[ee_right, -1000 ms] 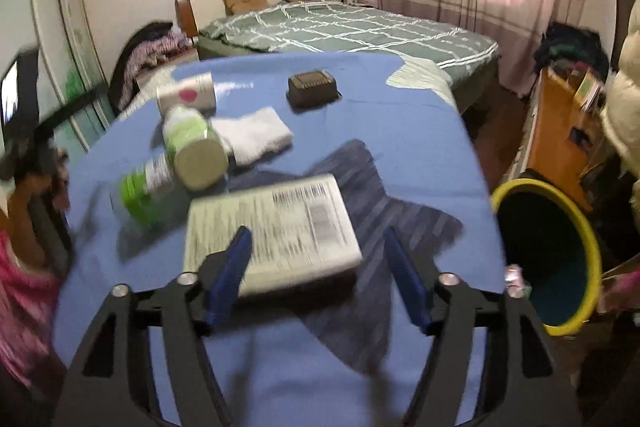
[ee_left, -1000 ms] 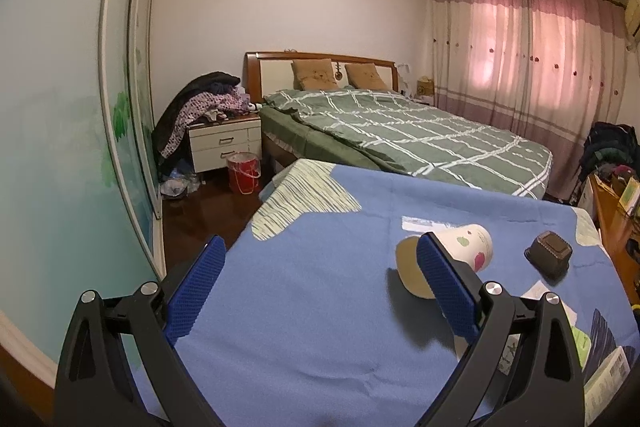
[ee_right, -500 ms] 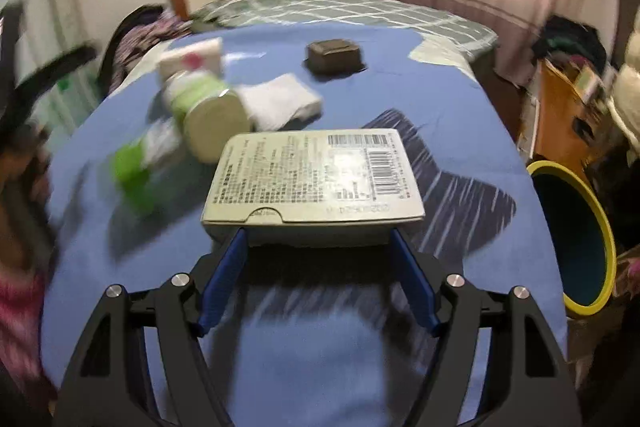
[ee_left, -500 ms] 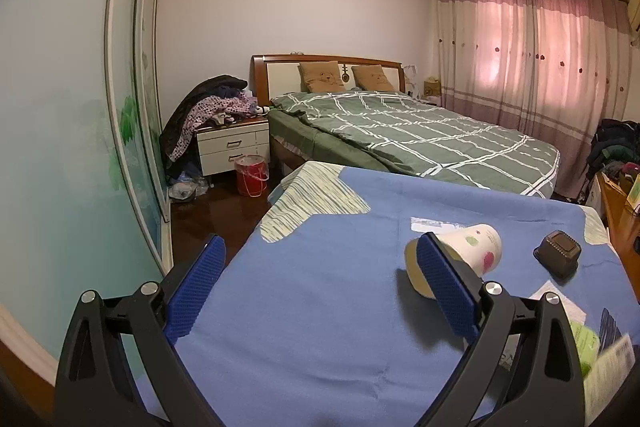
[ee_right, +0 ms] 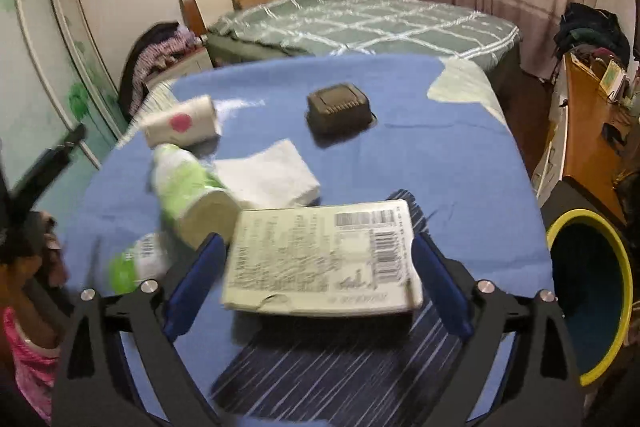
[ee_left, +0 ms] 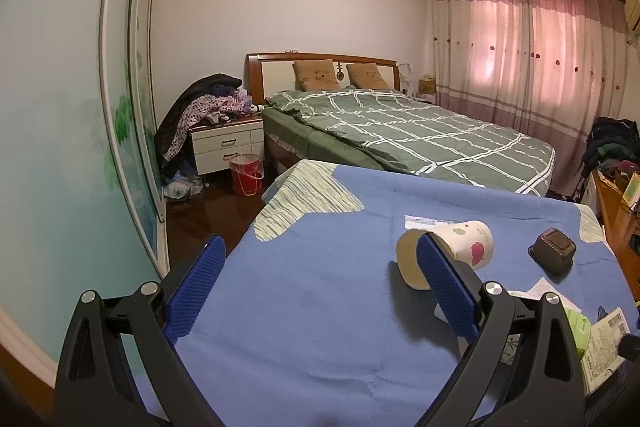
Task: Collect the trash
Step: 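Lift the white card, carry it over the bin and open the right gripper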
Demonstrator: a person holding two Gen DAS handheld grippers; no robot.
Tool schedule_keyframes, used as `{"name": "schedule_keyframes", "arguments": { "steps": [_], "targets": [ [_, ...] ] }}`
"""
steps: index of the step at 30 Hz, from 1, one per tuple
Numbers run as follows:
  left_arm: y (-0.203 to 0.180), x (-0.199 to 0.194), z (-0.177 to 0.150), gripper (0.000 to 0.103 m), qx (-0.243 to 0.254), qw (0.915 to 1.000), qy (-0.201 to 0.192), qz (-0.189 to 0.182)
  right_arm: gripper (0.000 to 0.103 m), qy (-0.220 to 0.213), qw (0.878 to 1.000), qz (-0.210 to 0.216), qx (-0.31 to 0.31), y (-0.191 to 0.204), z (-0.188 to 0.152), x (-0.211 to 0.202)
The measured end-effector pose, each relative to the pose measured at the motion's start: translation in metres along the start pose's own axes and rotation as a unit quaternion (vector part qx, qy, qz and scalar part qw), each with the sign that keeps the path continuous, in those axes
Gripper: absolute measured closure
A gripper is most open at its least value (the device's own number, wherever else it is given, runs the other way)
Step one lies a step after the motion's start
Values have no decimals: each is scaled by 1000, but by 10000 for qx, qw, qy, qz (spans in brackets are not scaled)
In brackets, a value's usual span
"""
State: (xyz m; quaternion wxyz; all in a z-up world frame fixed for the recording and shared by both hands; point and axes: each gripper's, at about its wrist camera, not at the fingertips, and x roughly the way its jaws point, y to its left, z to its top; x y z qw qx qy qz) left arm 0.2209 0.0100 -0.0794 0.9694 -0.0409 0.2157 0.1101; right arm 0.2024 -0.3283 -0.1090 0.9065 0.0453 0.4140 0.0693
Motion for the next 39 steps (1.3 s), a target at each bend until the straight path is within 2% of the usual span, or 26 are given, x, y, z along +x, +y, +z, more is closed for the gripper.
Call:
{"name": "schedule_keyframes", "arguments": {
  "steps": [3, 6, 11, 14, 15, 18, 20, 25, 28, 30, 35, 39],
  "targets": [
    [-1, -1, 0, 8, -14, 10000, 25, -12, 13, 177, 9990, 267, 296, -16, 7, 11],
    [-2, -3, 0, 8, 20, 10000, 3, -25, 13, 404, 9974, 508, 325, -22, 5, 14],
    [-1, -4, 1, 8, -5, 10000, 4, -72, 13, 469, 9968, 631, 167, -7, -34, -10],
    [0, -4, 1, 8, -15, 10000, -15, -71, 13, 526, 9926, 1087, -148, 18, -54, -31],
    [0, -4, 1, 8, -21, 10000, -15, -70, 14, 495, 9917, 1128, -356, 25, -56, -38],
    [2, -3, 1, 8, -51, 10000, -4, -55, 13, 197, 9946, 811, -623, 23, -44, -48],
    [3, -4, 1, 8, -79, 10000, -10, -45, 10, 132, 9948, 738, -686, 12, -32, -42],
    [2, -3, 1, 8, -59, 10000, -16, -15, 9, 690, 9854, 1223, -966, 4, -16, 5],
    [2, -1, 1, 8, -52, 10000, -14, -2, 9, 924, 9823, 1336, -928, 5, -18, 20],
    [2, 0, 1, 8, -75, 10000, 3, -9, 9, 891, 9819, 1281, -1073, 12, -24, 16],
    [1, -2, 1, 8, -69, 10000, -16, -22, 9, 691, 9838, 510, -1574, 37, -46, 16],
    [1, -2, 0, 8, -68, 10000, -6, -20, 11, 730, 9848, 581, -1462, 45, -44, 32]
  ]
}}
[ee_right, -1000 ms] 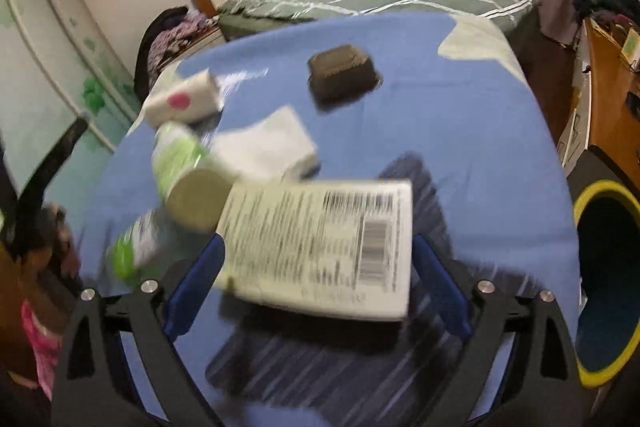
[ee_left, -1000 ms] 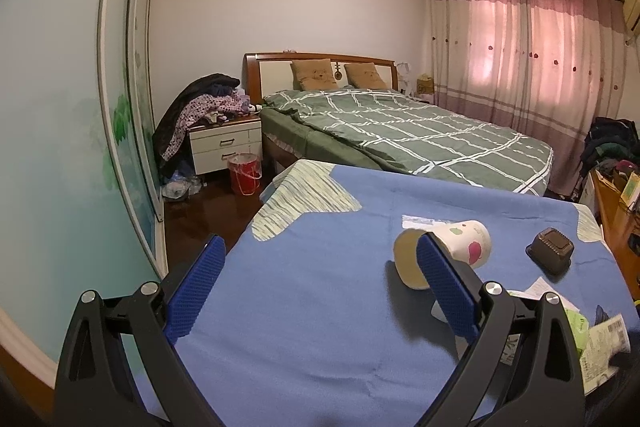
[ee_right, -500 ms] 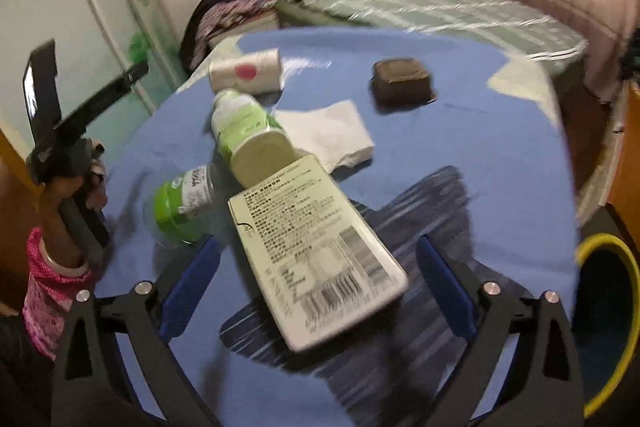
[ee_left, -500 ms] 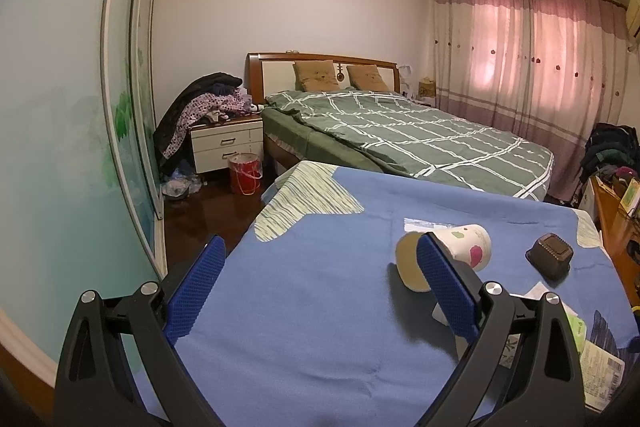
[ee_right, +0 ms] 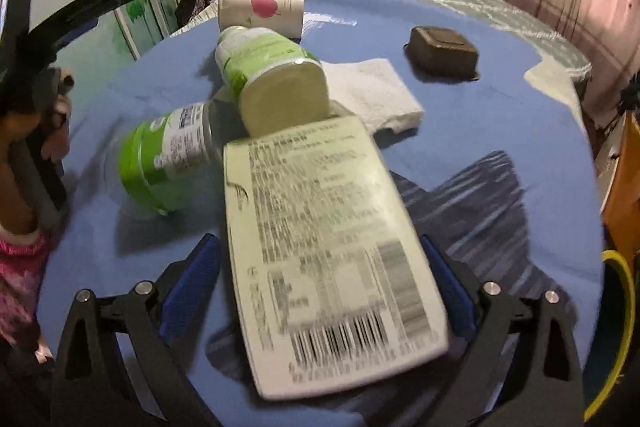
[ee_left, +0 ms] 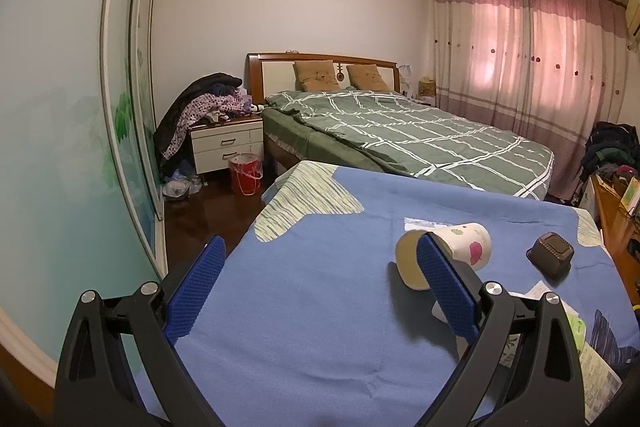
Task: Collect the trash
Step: 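Lift the white card, carry it over the bin and open the right gripper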
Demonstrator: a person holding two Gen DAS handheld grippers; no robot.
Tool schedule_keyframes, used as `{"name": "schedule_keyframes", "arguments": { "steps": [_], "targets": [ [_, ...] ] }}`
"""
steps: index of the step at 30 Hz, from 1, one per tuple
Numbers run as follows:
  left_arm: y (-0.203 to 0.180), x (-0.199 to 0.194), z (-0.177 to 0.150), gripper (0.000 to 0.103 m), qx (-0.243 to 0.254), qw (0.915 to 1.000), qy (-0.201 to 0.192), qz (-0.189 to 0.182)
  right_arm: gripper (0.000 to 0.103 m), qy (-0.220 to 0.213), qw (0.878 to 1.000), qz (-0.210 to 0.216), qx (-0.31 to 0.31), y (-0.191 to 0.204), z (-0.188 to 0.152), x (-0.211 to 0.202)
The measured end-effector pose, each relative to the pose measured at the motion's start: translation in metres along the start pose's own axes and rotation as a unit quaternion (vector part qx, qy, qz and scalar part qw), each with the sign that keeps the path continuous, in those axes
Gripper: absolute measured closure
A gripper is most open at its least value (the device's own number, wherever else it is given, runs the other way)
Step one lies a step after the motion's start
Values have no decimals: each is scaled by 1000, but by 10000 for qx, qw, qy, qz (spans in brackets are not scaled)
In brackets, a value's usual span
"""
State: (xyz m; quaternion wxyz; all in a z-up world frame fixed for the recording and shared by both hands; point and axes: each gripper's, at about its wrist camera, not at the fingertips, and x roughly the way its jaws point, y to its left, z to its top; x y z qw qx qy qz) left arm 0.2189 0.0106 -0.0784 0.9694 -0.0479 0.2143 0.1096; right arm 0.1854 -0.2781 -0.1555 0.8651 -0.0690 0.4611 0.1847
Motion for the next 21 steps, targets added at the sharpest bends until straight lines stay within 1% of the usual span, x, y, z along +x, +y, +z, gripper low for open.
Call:
{"name": "schedule_keyframes", "arguments": {
  "steps": [2, 4, 6, 9, 12, 15, 18, 20, 21],
  "targets": [
    [0, -1, 0, 8, -6, 10000, 9, 5, 26, -57, 9998, -192, -14, 2, 4, 3],
    [0, -1, 0, 8, 3, 10000, 9, 11, 34, -92, 9994, -317, 38, 1, 5, 1],
    [0, -2, 0, 8, -2, 10000, 16, -4, 35, -86, 9992, -359, 146, -3, 2, -1],
    [0, -3, 0, 8, 6, 10000, 9, -8, 35, -155, 9980, -563, 235, -5, -9, -8],
    [0, -3, 1, 8, 6, 10000, 6, -27, 35, -241, 9964, -630, 519, -14, -20, -20],
    [-1, -3, 2, 8, 26, 10000, 22, -37, 35, -409, 9921, -745, 921, -32, -31, -35],
    [-2, -3, 2, 8, 69, 10000, 23, -36, 35, -591, 9836, -962, 1408, -60, -40, -50],
    [-3, -3, 2, 8, 92, 9999, 25, -39, 35, -663, 9737, -1153, 1848, -88, -44, -57],
    [-3, -3, 2, 8, 106, 9999, 23, -37, 35, -715, 9669, -1263, 2097, -103, -47, -61]
  ]
}}
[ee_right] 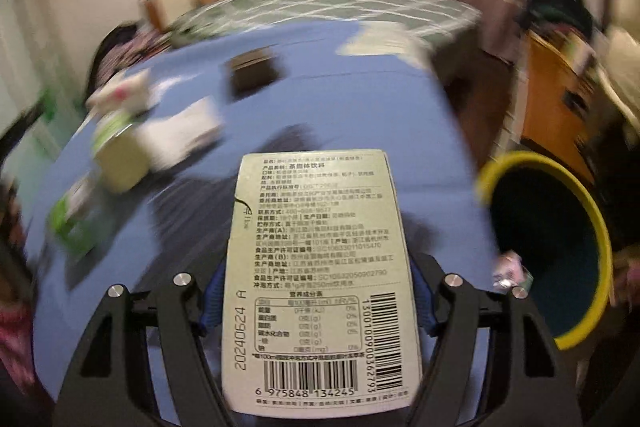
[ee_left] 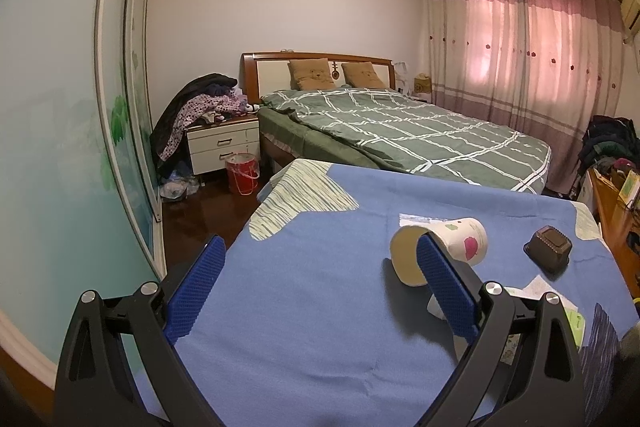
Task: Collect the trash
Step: 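Lift the white card, carry it over the bin and open the right gripper, then grasp the green-and-white can with the left gripper and lift it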
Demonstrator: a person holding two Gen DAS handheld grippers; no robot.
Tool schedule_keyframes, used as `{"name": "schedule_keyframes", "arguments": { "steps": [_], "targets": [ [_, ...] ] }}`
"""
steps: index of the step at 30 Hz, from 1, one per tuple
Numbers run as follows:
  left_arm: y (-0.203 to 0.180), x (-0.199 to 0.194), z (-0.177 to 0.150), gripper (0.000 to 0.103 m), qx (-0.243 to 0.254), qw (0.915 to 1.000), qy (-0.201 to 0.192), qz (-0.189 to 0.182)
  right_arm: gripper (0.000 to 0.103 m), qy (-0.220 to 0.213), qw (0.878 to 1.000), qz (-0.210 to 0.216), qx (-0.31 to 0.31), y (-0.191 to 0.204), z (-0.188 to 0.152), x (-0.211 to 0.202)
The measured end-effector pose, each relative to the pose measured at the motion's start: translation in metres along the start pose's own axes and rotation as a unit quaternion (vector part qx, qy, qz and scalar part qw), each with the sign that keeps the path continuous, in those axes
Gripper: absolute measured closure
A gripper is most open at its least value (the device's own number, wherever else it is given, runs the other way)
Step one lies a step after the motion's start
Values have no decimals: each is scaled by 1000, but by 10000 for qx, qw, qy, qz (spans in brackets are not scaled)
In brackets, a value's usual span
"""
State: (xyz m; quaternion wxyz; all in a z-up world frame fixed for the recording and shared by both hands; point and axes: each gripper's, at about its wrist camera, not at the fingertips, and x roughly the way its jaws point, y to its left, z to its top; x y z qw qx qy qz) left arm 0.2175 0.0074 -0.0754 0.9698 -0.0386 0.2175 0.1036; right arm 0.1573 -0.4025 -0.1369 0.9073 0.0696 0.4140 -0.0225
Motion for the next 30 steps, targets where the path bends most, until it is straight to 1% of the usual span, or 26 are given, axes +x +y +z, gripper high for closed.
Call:
{"name": "schedule_keyframes", "arguments": {
  "steps": [2, 4, 6, 9, 10, 12, 14, 15, 17, 18, 19, 20, 21, 25, 27, 30],
  "targets": [
    [-1, 0, 0, 8, 19, 10000, 4, -3, 35, -118, 9986, -286, 429, -29, 6, -1],
    [-1, 1, 0, 8, 34, 10000, 9, -9, 35, -230, 9940, -656, 848, -60, 12, -2],
    [-2, 1, 0, 8, 48, 10000, 9, -14, 35, -292, 9867, -1026, 1231, -91, 15, -3],
    [-4, 1, -1, 8, 68, 10000, 20, -32, 35, -299, 9736, -1582, 1618, -132, 15, -1],
    [-4, 1, -1, 8, 81, 10000, 21, -37, 35, -263, 9698, -1677, 1749, -141, 14, 2],
    [-6, 1, -2, 8, 111, 9999, 21, -44, 35, -138, 9647, -1733, 1979, -163, 15, 9],
    [-8, 1, -2, 8, 139, 9999, 22, -51, 34, -81, 9566, -2043, 2076, -178, 17, 16],
    [-8, 0, -2, 8, 146, 9999, 18, -55, 34, 0, 9535, -2109, 2152, -186, 17, 19],
    [-8, 0, -2, 8, 148, 9999, 5, -70, 32, 126, 9502, -2087, 2312, -197, 15, 24],
    [-9, 0, -3, 8, 148, 9999, 4, -81, 30, 95, 9470, -2115, 2416, -200, 14, 22],
    [-10, 0, -3, 8, 149, 9998, 6, -101, 27, 25, 9458, -2125, 2457, -199, 10, 19],
    [-10, 0, -3, 8, 152, 9998, 12, -131, 27, -68, 9461, -2111, 2455, -195, 10, 15],
    [-11, 0, -3, 8, 164, 9997, 23, -169, 26, -160, 9473, -2074, 2438, -191, 10, 10],
    [-20, -1, -6, 8, 300, 9985, 142, -446, 26, -700, 9571, -1625, 2295, -156, 10, -11],
    [-26, -6, -7, 8, 365, 9966, 247, -690, 26, -956, 9606, -1465, 2161, -133, 8, -18],
    [-38, -23, -10, 8, 519, 9911, 356, -1175, 24, -1199, 9649, -1588, 1716, -104, 12, -21]
  ]
}}
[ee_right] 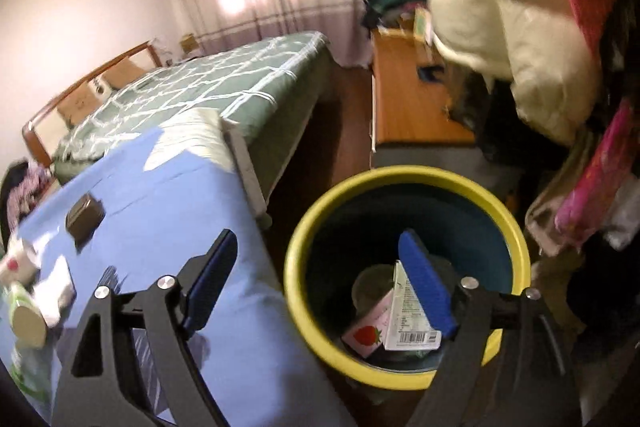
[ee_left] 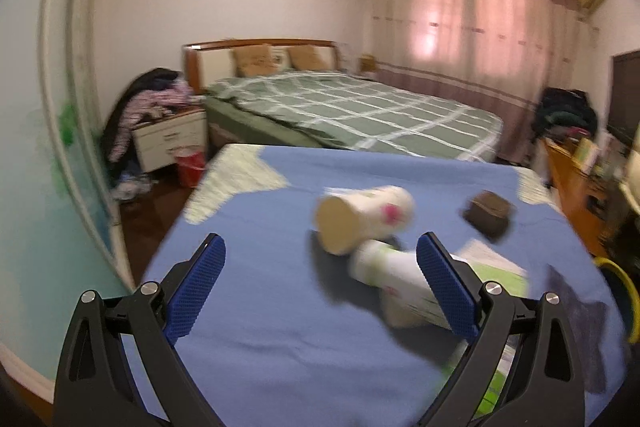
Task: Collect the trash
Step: 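Grasp the green-and-white can with the left gripper and lift it, then carry the green-and-white can over the bin and open the left gripper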
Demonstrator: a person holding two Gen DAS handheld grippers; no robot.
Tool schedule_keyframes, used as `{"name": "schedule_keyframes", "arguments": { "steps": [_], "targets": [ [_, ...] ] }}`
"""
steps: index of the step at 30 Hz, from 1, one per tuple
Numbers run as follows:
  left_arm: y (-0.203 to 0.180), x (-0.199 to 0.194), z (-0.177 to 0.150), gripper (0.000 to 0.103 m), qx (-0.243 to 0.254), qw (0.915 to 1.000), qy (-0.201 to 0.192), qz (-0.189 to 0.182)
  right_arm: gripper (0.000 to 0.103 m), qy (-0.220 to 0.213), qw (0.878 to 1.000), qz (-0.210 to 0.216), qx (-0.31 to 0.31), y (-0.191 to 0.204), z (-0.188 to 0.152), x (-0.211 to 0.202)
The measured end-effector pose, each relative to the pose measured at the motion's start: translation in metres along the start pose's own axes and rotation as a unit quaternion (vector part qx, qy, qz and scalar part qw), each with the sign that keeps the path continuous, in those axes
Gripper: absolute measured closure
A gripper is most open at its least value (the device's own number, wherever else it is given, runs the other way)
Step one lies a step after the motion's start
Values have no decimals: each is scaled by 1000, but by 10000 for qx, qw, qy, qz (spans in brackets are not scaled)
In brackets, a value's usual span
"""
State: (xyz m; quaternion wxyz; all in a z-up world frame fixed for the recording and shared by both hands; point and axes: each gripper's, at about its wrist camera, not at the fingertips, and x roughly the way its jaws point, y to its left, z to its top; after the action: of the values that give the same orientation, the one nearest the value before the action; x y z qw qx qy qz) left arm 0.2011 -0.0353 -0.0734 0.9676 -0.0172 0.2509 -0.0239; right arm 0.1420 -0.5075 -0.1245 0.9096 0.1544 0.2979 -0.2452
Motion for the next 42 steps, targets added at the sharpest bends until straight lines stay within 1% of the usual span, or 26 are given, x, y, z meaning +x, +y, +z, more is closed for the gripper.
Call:
{"name": "schedule_keyframes", "arguments": {
  "steps": [2, 5, 8, 10, 13, 14, 16, 17, 20, 22, 26, 28, 31, 35, 37, 38, 40, 42],
  "targets": [
    [-12, -10, -4, 8, 189, 9992, 103, -343, 21, -152, 9997, -96, -176, 7, 0, -6],
    [-35, -22, -17, 8, 494, 9951, 334, -787, 20, -186, 9994, -90, -275, 10, 1, -7],
    [-55, -24, -31, 8, 863, 9885, 628, -1066, 20, -136, 9998, -27, -117, 2, 2, -3],
    [-64, -20, -40, 12, 1046, 9843, 806, -1171, 20, -103, 9999, -11, -52, 1, 2, -4],
    [-75, -8, -51, 21, 1274, 9782, 1113, -1201, 20, -91, 9999, 26, -58, 3, 1, -3],
    [-76, -2, -53, 27, 1294, 9762, 1228, -1232, 20, -100, 9999, 33, -74, 3, 1, -3],
    [-79, 10, -58, 33, 1258, 9715, 1462, -1378, 20, -109, 9999, 56, -97, 4, 0, -3],
    [-80, 15, -59, 38, 1243, 9695, 1556, -1429, 20, -106, 9999, 66, -106, 4, 1, -3],
    [-86, 24, -66, 49, 1312, 9637, 1744, -1535, 20, -84, 9999, 120, -65, 3, 1, -1],
    [-89, 27, -68, 50, 1367, 9633, 1729, -1529, 20, -89, 9998, 148, -27, 1, 1, -1],
    [-96, 22, -68, 50, 1497, 9598, 1739, -1619, 20, -184, 9996, 215, 3, -1, 1, -5],
    [-102, 16, -68, 50, 1571, 9577, 1733, -1675, 20, -234, 9996, 150, -109, -1, -1, -10],
    [-116, 5, -66, 50, 1671, 9540, 1681, -1836, 20, -286, 9994, 92, -186, -7, -3, -19],
    [-141, -4, -59, 50, 1764, 9488, 1602, -2074, 20, -345, 9993, 92, -78, -27, -5, -36],
    [-159, -9, -54, 50, 1834, 9442, 1545, -2256, 20, -400, 9992, 41, -49, -37, -5, -44],
    [-172, -11, -50, 50, 1895, 9403, 1508, -2391, 20, -443, 9990, -14, -36, -42, -5, -48],
    [-194, -14, -46, 50, 2021, 9345, 1454, -2542, 20, -541, 9985, -121, -3, -54, -5, -58],
    [-224, -15, -40, 50, 2196, 9261, 1397, -2730, 20, -603, 9979, -213, 39, -66, -4, -65]
  ]
}}
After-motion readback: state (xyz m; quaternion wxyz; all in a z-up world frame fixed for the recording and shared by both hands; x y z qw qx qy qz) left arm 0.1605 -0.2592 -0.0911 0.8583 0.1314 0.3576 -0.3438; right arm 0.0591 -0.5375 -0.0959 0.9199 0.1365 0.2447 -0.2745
